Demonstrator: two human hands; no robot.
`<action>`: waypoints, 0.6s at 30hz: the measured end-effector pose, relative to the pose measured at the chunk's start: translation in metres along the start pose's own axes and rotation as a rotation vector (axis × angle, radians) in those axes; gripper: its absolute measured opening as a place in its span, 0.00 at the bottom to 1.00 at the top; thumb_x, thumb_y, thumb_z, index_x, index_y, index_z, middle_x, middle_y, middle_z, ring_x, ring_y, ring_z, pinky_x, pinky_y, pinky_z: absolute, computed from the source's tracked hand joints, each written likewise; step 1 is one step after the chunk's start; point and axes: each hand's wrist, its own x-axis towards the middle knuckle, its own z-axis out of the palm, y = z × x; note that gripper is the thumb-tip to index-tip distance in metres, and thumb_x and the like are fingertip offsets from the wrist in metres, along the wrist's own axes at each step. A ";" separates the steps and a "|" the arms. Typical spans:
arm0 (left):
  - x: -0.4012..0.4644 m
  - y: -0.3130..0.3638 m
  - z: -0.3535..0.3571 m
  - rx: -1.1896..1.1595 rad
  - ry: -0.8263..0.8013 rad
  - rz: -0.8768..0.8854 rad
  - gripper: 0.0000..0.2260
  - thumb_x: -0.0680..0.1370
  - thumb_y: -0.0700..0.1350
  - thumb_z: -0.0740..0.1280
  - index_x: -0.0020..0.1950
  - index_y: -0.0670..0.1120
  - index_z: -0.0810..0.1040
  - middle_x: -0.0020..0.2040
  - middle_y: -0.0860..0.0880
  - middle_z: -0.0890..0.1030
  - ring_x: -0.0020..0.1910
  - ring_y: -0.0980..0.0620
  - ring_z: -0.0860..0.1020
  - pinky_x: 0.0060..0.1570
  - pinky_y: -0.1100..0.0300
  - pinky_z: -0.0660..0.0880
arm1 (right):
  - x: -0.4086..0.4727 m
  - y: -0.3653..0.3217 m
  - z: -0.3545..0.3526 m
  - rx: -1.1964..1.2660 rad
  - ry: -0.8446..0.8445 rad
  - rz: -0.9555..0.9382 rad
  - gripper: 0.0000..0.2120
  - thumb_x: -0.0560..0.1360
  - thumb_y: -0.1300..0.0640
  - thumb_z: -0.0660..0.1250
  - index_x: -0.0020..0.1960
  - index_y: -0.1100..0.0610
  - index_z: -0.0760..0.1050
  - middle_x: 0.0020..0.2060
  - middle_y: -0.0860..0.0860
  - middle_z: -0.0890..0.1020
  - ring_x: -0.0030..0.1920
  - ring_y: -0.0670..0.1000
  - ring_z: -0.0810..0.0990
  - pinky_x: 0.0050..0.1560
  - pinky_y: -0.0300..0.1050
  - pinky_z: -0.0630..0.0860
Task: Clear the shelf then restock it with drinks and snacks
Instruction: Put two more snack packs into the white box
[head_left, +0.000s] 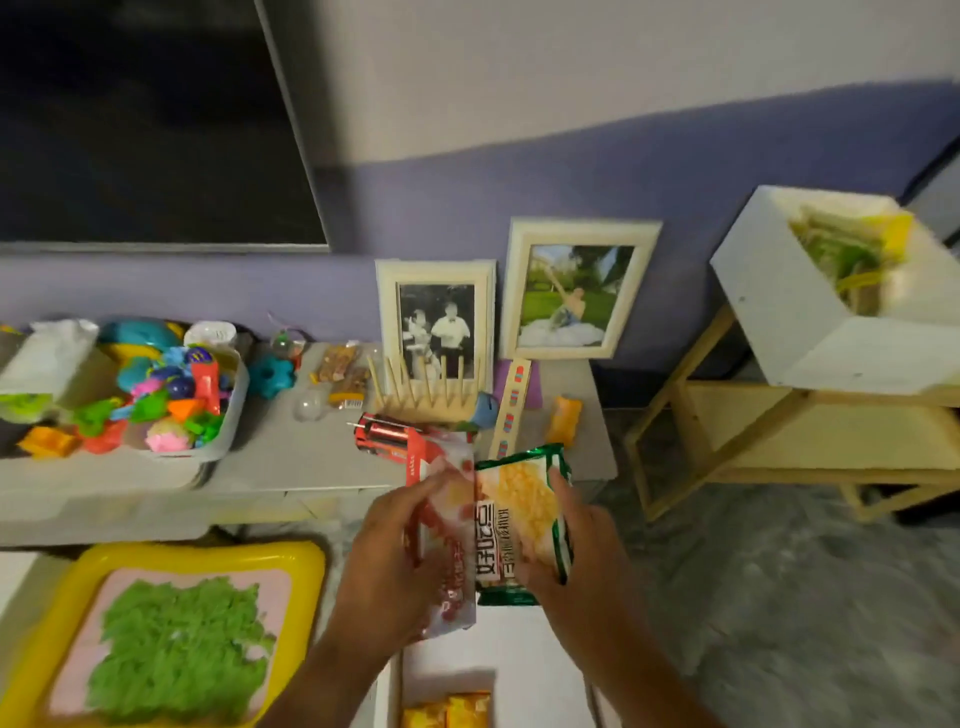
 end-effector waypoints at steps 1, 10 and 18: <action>0.004 0.022 -0.018 -0.064 -0.015 0.014 0.31 0.72 0.32 0.72 0.66 0.61 0.74 0.62 0.65 0.74 0.62 0.59 0.75 0.61 0.51 0.77 | 0.002 -0.018 -0.019 0.088 0.009 -0.008 0.36 0.75 0.40 0.70 0.75 0.30 0.51 0.62 0.42 0.71 0.60 0.47 0.79 0.50 0.41 0.83; 0.009 0.243 -0.136 -0.356 -0.193 0.132 0.27 0.72 0.35 0.75 0.61 0.63 0.78 0.54 0.61 0.83 0.55 0.58 0.82 0.43 0.56 0.83 | -0.033 -0.162 -0.217 0.434 0.167 -0.165 0.41 0.72 0.52 0.77 0.73 0.29 0.58 0.65 0.34 0.76 0.62 0.41 0.79 0.55 0.46 0.82; 0.015 0.390 -0.099 -0.429 -0.270 0.255 0.25 0.70 0.41 0.77 0.61 0.63 0.78 0.58 0.51 0.83 0.58 0.48 0.82 0.51 0.47 0.83 | -0.054 -0.171 -0.363 0.532 0.298 -0.177 0.42 0.71 0.57 0.79 0.71 0.26 0.60 0.64 0.35 0.78 0.60 0.42 0.81 0.57 0.47 0.82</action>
